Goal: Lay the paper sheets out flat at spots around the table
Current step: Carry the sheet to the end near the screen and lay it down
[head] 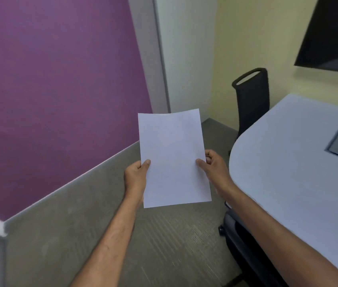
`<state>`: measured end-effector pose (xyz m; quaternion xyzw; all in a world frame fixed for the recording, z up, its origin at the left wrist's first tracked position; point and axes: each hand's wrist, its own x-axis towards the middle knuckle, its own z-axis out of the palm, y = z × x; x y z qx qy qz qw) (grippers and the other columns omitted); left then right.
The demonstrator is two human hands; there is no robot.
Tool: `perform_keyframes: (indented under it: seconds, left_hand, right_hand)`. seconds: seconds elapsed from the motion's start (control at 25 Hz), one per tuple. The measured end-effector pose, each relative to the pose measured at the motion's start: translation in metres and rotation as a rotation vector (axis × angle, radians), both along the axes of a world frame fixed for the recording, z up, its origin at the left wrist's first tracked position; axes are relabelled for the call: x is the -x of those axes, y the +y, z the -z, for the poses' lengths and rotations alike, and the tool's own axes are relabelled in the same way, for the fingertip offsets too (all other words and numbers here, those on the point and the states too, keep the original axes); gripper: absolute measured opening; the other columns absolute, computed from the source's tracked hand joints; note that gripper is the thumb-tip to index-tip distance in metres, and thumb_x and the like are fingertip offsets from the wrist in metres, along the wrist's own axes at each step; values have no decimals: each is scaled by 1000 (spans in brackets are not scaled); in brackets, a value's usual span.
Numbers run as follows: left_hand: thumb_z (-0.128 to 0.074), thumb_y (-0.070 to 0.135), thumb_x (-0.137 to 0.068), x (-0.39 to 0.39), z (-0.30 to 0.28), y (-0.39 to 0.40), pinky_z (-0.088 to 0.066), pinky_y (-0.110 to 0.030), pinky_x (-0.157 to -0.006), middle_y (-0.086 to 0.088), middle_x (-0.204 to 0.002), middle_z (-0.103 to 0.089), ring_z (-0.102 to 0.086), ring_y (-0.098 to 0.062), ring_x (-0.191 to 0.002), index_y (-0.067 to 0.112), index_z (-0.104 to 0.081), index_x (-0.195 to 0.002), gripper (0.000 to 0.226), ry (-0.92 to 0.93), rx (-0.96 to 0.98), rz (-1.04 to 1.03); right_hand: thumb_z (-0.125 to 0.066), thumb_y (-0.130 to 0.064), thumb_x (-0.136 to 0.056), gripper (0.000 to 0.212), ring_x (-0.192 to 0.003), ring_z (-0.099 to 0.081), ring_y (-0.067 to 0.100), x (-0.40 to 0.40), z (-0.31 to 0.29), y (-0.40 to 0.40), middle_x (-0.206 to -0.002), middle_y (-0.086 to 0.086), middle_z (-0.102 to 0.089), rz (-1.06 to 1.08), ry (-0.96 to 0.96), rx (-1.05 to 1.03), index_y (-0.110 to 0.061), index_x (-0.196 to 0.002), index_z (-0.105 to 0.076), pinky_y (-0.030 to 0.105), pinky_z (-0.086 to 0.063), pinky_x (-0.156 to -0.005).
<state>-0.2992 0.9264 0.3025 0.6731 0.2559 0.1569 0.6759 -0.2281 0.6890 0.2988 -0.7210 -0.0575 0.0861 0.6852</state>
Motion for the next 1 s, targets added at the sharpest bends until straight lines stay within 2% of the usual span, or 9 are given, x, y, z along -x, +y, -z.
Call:
perform_keyframes:
  seconds: [0.08, 0.2, 0.36, 0.44, 0.56, 0.68, 0.8, 0.88, 1.0]
  left_hand:
    - [-65, 25, -98, -41, 4, 21, -50, -42, -74, -14, -87, -68, -60, -25, -79, -12, -64, -93, 37, 11, 8, 72]
    - [-65, 24, -98, -104, 8, 38, -44, -41, -72, -13, -84, -62, -54, -25, -78, -9, -62, -88, 35, 17, 20, 182]
    - [-65, 26, -98, -201, 24, 43, -42, -40, -72, -13, -83, -59, -51, -24, -77, -14, -59, -90, 41, 32, 4, 327]
    - [-65, 26, -98, -254, 29, 34, -37, -39, -71, -10, -83, -55, -47, -24, -77, -9, -61, -84, 38, 47, -10, 400]
    - [-65, 25, -98, -341, 36, 11, -36, -38, -71, -9, -82, -54, -45, -23, -77, 10, -63, -84, 21, 60, -46, 503]
    - [-66, 23, -99, -420, 39, -13, -36, -32, -66, -6, -70, -55, -46, -20, -70, 16, -59, -66, 34, 84, -75, 574]
    - [-67, 25, -98, -495, 41, -38, -31, -23, -55, 7, -56, -48, -41, -13, -57, 25, -48, -52, 50, 108, -121, 645]
    - [-68, 27, -97, -540, 41, -58, -28, -19, -46, 11, -52, -44, -36, -10, -51, 25, -44, -53, 50, 113, -171, 690]
    - [-67, 30, -97, -610, 48, -93, -30, -22, -49, 0, -61, -48, -39, -16, -57, 18, -50, -65, 38, 101, -213, 778]
  right_hand:
    - [-64, -22, -99, 15, -96, -75, 8, -22, 3, 16, -110, -9, -76, 78, 15, 10, -25, -114, -64, 32, -61, -84]
    - [-64, -25, -99, 12, -93, -74, 4, -56, 9, 30, -111, -12, -74, 189, 42, 51, -30, -110, -63, 31, -62, -83]
    - [-63, -25, -99, 18, -103, -73, 12, -115, 22, 33, -119, -7, -72, 337, 72, 62, -25, -117, -62, 37, -62, -89]
    - [-63, -23, -99, 23, -107, -71, 16, -151, 29, 28, -121, -4, -71, 420, 85, 64, -20, -122, -62, 41, -61, -94]
    - [-62, -22, -100, 29, -112, -69, 20, -212, 38, 16, -127, -1, -68, 529, 113, 66, -17, -128, -60, 44, -58, -99]
    - [-61, -22, -101, 27, -111, -69, 20, -270, 42, -1, -127, -1, -68, 613, 150, 56, -18, -128, -59, 44, -58, -100]
    - [-61, -23, -101, 26, -110, -68, 16, -326, 46, -18, -127, -4, -66, 704, 150, 76, -20, -127, -58, 39, -59, -96]
    - [-62, -24, -101, 31, -108, -66, 12, -358, 51, -31, -126, -10, -62, 768, 142, 99, -25, -130, -52, 29, -58, -89]
    - [-64, -21, -99, 40, -99, -67, 7, -404, 62, -52, -120, -18, -59, 873, 144, 83, -35, -131, -44, 18, -54, -74]
